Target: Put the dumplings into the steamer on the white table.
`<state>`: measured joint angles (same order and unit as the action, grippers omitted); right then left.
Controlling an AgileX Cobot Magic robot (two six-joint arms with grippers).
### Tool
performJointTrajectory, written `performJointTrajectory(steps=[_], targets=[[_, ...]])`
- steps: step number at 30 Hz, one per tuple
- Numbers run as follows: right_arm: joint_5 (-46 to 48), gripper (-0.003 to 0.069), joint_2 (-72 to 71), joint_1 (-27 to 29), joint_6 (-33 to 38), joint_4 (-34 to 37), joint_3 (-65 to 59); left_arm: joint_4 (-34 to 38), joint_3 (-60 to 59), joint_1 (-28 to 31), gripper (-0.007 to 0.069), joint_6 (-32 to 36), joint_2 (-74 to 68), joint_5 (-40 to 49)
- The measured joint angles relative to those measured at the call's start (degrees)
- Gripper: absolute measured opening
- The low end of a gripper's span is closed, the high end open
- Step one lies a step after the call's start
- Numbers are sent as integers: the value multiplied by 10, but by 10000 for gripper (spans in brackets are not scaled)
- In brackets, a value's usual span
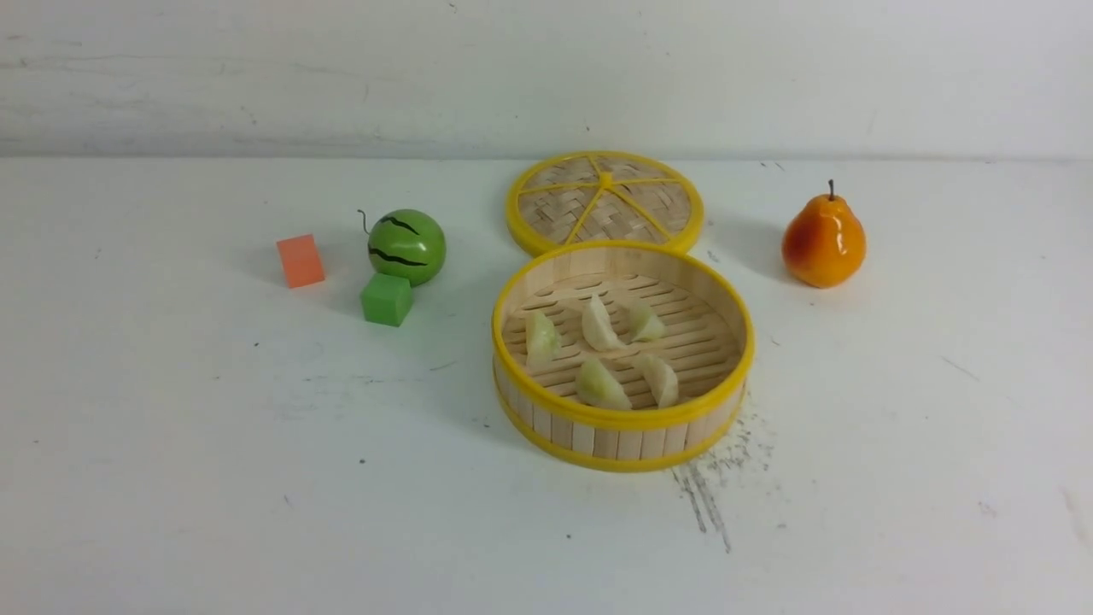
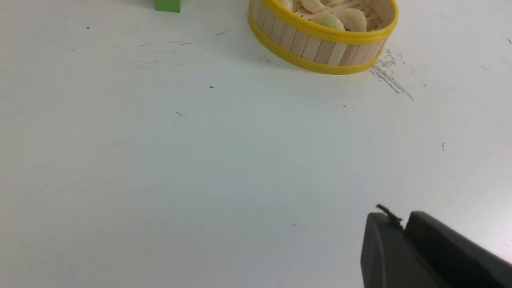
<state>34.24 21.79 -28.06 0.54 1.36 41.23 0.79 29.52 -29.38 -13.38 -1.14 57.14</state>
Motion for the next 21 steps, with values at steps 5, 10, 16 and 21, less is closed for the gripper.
performJointTrajectory(steps=[5, 10, 16, 21], targets=[[-116, -22, -65, 25, -55, -40, -131, -1, 0, 0, 75, 0, 0, 0], [-243, -22, -134, 124, -73, -34, -265, -2, 0, 0, 76, 0, 0, 0], [-298, -22, -188, 273, -81, -14, -399, -2, 0, 0, 78, 0, 0, 0], [-250, -22, -223, 317, -101, -28, -427, -2, 0, 0, 83, 0, 0, 0]])
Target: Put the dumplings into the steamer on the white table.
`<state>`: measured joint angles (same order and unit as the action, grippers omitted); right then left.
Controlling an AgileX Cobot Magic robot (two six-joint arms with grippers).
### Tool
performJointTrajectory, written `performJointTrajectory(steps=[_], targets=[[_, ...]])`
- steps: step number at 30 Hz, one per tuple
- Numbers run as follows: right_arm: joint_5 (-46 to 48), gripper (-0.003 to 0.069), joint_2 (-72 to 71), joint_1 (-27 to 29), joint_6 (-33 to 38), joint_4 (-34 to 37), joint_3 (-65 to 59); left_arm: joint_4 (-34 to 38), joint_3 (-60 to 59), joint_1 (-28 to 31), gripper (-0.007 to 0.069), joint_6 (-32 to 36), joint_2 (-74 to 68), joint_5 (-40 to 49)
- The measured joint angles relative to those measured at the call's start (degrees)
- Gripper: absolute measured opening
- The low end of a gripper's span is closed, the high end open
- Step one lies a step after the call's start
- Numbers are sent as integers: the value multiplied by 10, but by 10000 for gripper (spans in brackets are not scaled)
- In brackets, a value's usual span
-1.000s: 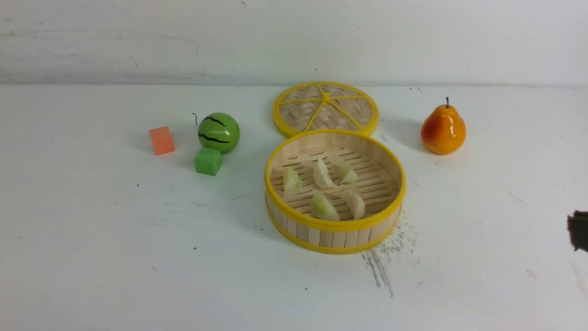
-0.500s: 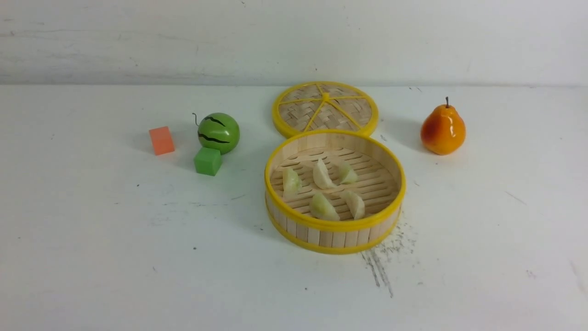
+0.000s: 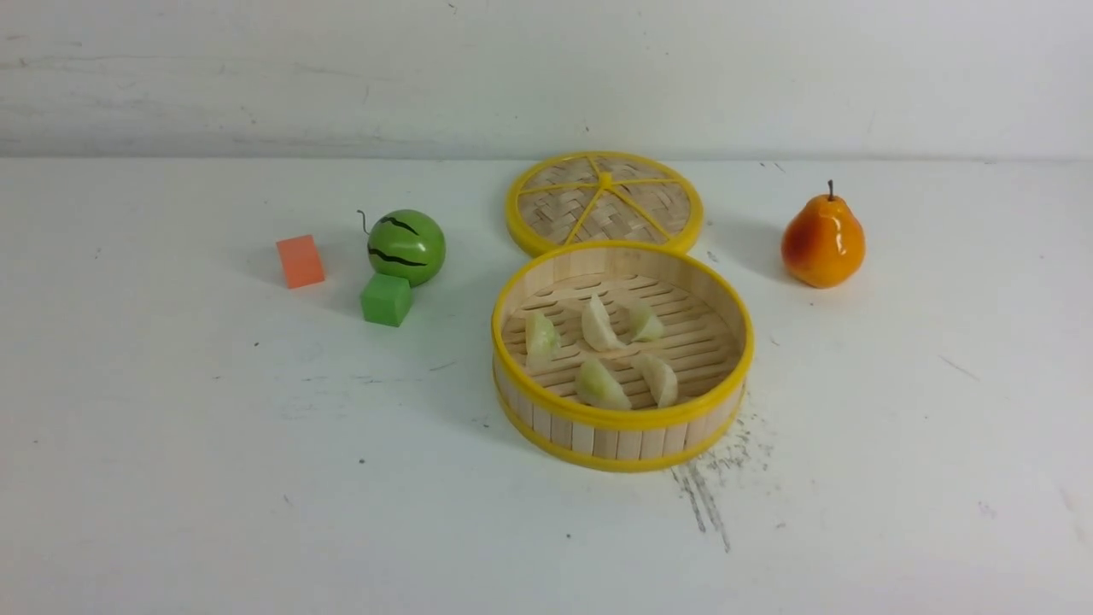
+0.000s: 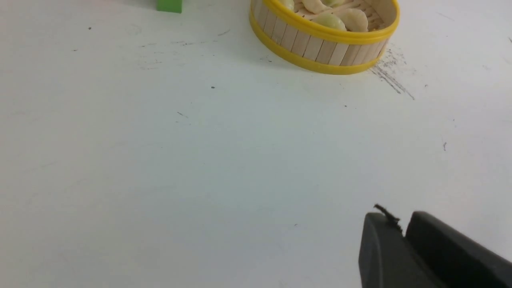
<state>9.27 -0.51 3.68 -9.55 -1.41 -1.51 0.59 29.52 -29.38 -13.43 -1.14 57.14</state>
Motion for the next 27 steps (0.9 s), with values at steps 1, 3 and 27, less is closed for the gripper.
performJointTrajectory(steps=[1, 3, 27], targets=[[13, -22, -1, 2, -1, -5, 0, 0, 0, 0, 84, 0, 0, 0], [41, -22, -1, 4, -1, -10, 0, 0, 0, 0, 87, 0, 0, 0], [127, -14, -1, 4, -2, 18, 5, 0, 0, 0, 106, 0, 0, 0]])
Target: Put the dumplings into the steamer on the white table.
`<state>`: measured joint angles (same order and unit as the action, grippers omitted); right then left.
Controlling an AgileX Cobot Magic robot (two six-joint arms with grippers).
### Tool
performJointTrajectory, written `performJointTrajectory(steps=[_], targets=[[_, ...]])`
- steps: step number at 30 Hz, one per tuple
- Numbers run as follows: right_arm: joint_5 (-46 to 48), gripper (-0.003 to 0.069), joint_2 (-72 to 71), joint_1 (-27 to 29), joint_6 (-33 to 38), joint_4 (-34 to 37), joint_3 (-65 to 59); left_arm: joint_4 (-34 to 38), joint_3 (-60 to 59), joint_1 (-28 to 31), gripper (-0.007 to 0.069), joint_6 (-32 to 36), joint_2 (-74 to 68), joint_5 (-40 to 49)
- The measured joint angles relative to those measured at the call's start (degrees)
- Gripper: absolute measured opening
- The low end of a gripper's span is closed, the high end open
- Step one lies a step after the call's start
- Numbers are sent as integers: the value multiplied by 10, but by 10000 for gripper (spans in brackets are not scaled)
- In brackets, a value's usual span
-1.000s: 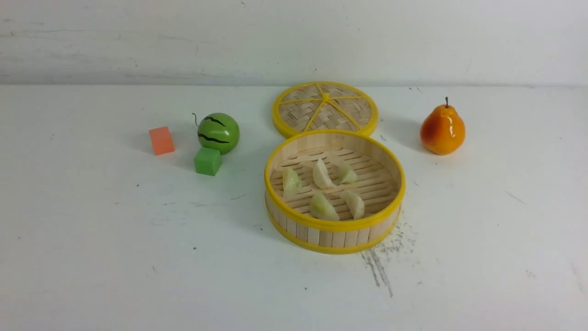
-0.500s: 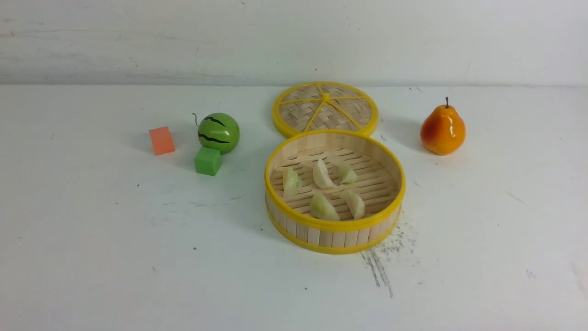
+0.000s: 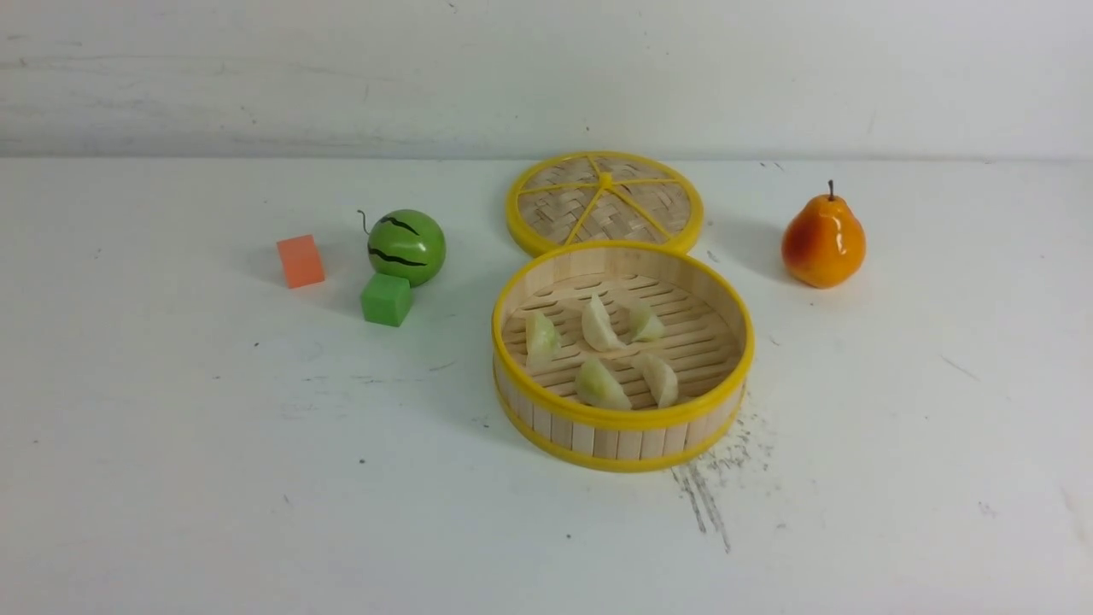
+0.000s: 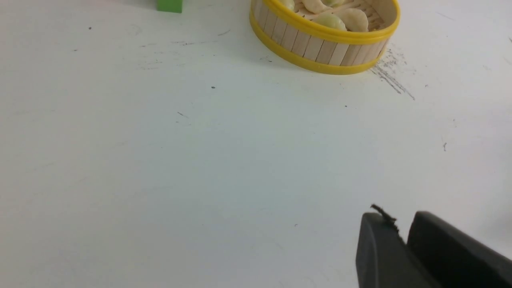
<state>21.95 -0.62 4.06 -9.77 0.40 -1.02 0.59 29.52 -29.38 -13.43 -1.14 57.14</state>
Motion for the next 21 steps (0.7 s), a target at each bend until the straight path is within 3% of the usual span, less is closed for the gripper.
performJointTrajectory(steps=[16, 18, 21], targets=[[0, -1, 0, 0, 0, 0, 0, 0, 0, 0, 121, 0, 0, -1], [0, 1, 0, 0, 0, 0, 0, 0, -8, 0, 122, -2, -1, -21], [0, 7, 0, 0, 0, 0, 0, -2, -42, 18, 114, -6, -5, -127]])
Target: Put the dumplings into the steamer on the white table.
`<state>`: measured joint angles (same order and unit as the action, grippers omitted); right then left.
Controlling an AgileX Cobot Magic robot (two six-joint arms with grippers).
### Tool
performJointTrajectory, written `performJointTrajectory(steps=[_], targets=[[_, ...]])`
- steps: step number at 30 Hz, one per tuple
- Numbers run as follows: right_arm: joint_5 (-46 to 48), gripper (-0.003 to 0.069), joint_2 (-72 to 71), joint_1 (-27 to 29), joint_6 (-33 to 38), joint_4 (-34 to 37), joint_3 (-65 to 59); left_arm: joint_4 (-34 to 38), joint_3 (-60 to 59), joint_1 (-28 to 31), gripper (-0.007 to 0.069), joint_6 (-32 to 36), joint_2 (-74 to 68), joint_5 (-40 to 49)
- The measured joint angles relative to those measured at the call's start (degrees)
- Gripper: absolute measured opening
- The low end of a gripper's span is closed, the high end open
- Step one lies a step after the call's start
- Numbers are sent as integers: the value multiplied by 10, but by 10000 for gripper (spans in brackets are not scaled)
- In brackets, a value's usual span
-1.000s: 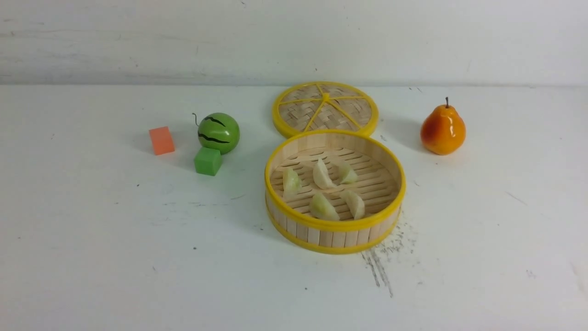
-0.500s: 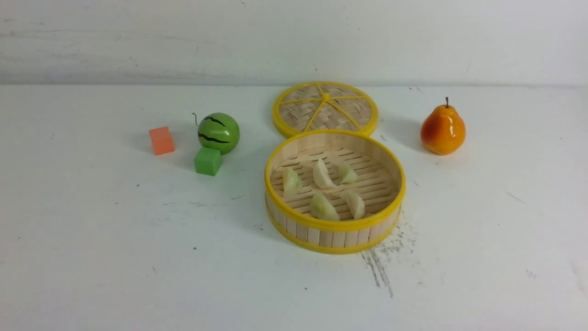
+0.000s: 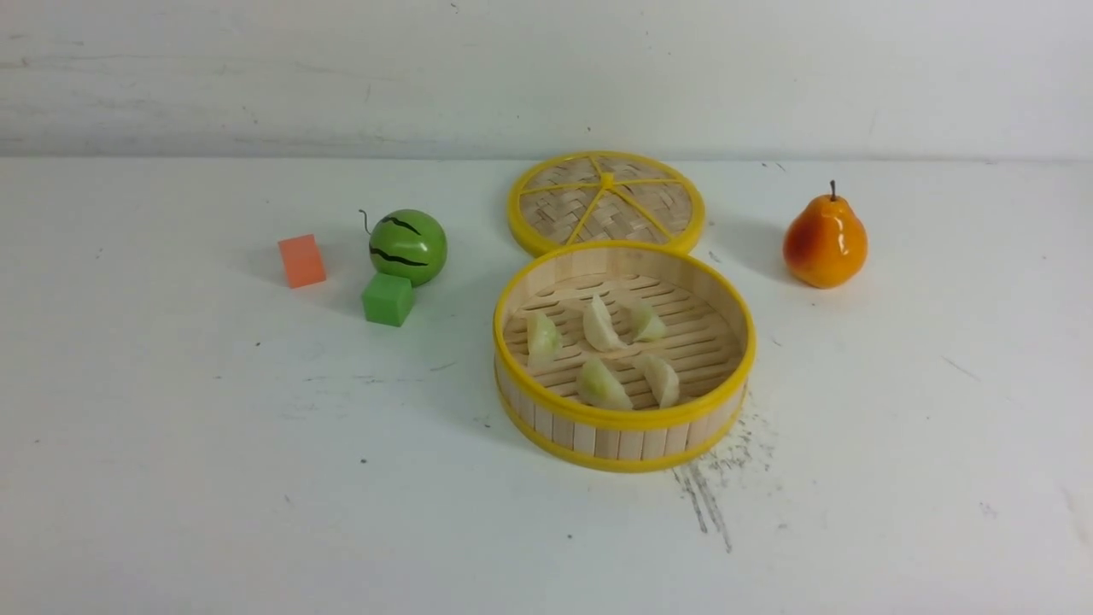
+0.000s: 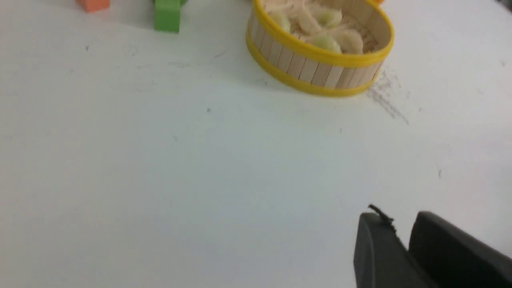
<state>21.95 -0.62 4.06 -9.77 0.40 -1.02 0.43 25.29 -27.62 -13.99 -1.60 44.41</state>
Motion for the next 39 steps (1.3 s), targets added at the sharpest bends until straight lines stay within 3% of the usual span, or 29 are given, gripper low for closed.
performJointTrajectory(steps=[1, 5, 10, 14, 18, 26, 39], targets=[[0, 7, 0, 0, 0, 0, 0, 0, -3, 2, 110, 0, -1, -20], [0, 12, 0, 0, 0, 0, 0, 0, -88, 83, 13, 2, -4, -272], [0, 18, 0, 0, 0, 0, 0, -4, -174, 192, -14, 4, -4, -391], [0, 20, 0, 0, 0, 0, 0, -4, -226, 269, -14, 4, 5, -394], [0, 21, 0, 0, 0, 0, 0, -4, -261, 306, -14, 4, 21, -375], [0, 30, 0, 0, 0, 0, 0, 4, -269, 317, -14, 5, 21, -242], [0, 45, 0, 0, 0, 0, 0, 6, -270, 318, -14, 6, 21, -232]])
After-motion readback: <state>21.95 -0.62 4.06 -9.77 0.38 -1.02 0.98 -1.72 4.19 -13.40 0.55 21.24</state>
